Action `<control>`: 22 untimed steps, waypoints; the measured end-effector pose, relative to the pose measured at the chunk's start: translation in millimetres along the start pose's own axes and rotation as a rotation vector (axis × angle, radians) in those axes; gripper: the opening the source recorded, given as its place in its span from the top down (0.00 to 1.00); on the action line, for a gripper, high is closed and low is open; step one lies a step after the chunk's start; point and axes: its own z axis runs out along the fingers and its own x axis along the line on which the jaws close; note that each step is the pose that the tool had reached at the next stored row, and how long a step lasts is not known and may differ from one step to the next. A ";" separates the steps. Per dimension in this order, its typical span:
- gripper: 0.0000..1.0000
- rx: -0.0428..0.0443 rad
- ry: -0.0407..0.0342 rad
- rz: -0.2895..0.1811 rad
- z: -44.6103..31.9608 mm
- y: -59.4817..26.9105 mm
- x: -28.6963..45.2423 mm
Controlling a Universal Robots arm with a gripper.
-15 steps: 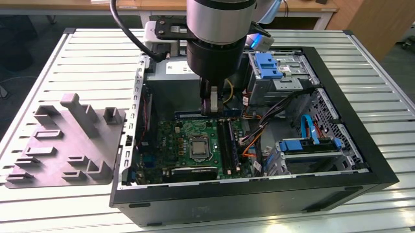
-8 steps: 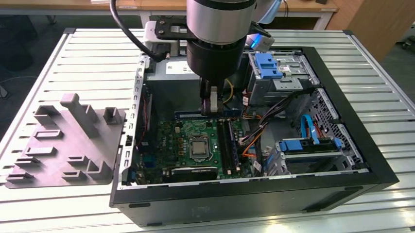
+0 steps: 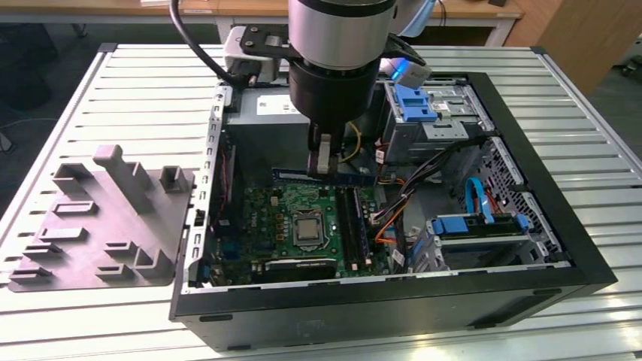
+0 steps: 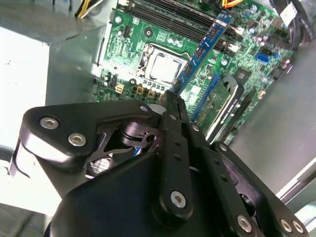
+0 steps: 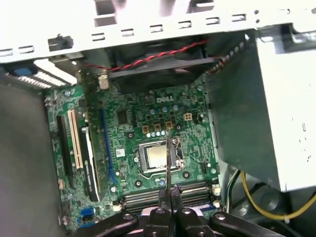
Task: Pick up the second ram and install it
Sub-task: 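Insert the second ram into the second slot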
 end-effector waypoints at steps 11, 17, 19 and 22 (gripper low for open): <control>0.88 0.0102 -0.0053 0.200 1.1 0.0 0.1; 0.88 0.0157 -0.0082 0.309 1.7 0.0 0.1; 0.88 0.0176 -0.0092 0.346 1.9 0.0 0.1; 0.88 0.0203 -0.0106 0.400 2.1 -0.1 0.1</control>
